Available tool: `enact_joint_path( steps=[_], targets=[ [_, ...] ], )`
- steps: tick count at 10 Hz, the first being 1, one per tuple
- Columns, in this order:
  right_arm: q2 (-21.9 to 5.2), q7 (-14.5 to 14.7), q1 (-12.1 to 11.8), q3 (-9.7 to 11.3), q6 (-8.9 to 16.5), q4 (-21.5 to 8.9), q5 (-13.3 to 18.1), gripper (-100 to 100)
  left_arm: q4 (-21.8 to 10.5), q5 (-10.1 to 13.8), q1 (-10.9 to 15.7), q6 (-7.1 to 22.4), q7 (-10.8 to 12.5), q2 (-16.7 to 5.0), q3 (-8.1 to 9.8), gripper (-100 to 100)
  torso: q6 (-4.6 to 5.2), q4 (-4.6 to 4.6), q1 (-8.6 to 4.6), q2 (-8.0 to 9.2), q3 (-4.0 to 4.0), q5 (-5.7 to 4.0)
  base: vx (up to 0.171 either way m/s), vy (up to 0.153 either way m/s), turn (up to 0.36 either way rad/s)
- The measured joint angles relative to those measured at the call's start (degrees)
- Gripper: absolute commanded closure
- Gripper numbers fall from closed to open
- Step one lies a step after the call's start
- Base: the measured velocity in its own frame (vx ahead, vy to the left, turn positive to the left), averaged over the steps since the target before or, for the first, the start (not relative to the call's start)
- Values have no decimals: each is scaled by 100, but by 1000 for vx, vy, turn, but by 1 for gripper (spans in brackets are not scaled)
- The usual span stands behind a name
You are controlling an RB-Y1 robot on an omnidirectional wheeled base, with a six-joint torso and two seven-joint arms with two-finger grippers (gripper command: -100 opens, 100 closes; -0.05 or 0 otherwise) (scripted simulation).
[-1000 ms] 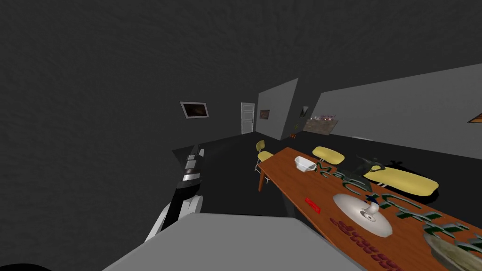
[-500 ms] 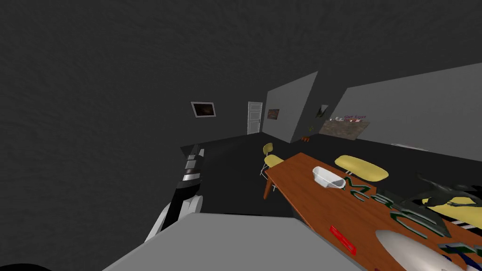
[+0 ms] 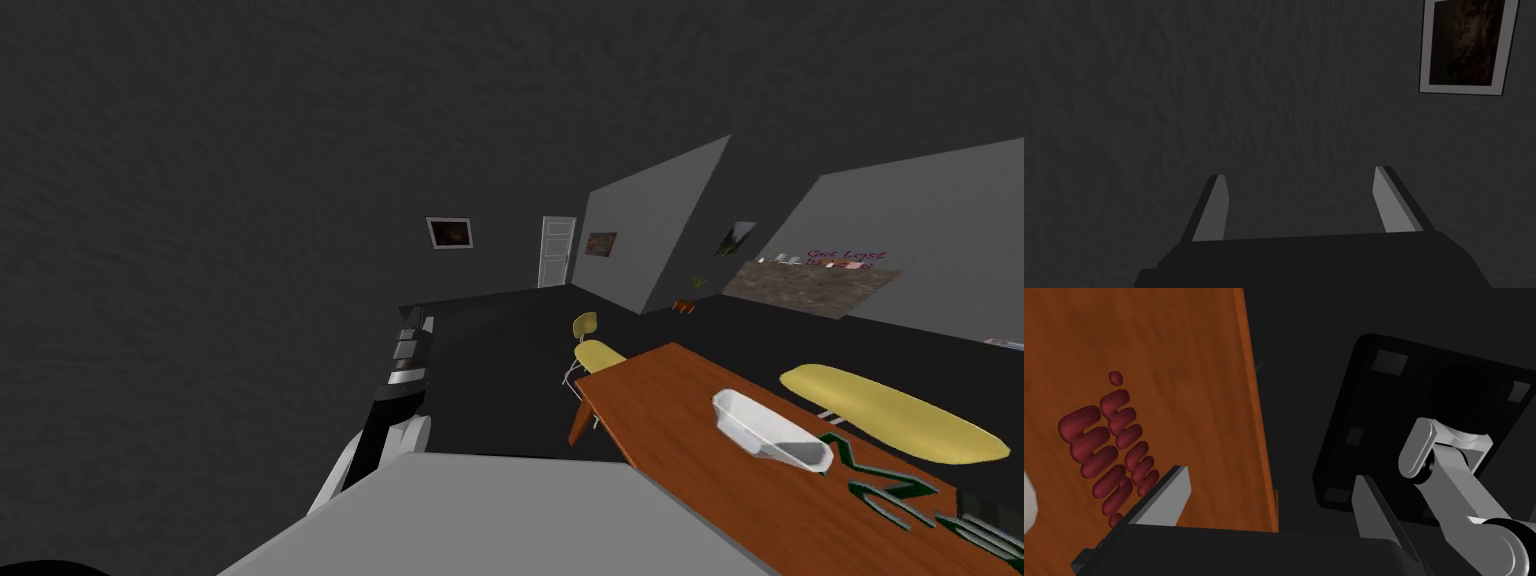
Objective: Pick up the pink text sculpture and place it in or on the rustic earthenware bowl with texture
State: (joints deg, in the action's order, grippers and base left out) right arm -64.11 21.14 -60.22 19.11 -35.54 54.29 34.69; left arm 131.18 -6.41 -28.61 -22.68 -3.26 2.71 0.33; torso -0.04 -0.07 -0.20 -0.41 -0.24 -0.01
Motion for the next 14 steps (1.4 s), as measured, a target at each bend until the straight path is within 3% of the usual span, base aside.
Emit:
enact_joint_path(
  steps=[3, 4, 5, 6, 9, 10, 14],
  targets=[
    [-53, 197, 293, -2, -54, -394, 72, -100, 0, 0, -1, 0, 0, -1, 1, 0, 6, -2, -30, -7, -4, -10, 130, -152, 166],
    [-108, 184, 282, -4, -15, -321, 75, -100, 0, 0, -1, 0, 0, 0, 1, 0, 12, 1, -6, 9, 4, -5, 33, -39, 5],
    [-116, 175, 278, -6, 2, -306, 74, 0, 0, 0, 0, 0, 0, 0, 0, 0, 14, 6, 23, 31, 17, 1, 9, -10, 5],
    [-116, 176, 280, -6, 1, -307, 74, -100, 0, 0, 0, 0, 0, 1, 0, 0, 16, 10, 38, 45, 25, 5, 0, -29, 64],
    [214, 226, 499, 142, 139, -495, 157, -100, 0, 0, 1, 0, 0, 1, 0, 0, 15, 14, 25, 62, 36, 2, -13, -43, 54],
    [229, 236, 513, 149, 140, -513, 161, 100, 0, 0, 0, 0, 0, 1, 0, 0, 16, 13, 35, 60, 34, 5, 0, 0, 0],
    [226, 233, 510, 144, 146, -513, 158, 100, 0, 0, 0, 0, 0, 1, 0, 0, 14, 13, 25, 58, 33, -6, 0, 0, 0]
  ],
)
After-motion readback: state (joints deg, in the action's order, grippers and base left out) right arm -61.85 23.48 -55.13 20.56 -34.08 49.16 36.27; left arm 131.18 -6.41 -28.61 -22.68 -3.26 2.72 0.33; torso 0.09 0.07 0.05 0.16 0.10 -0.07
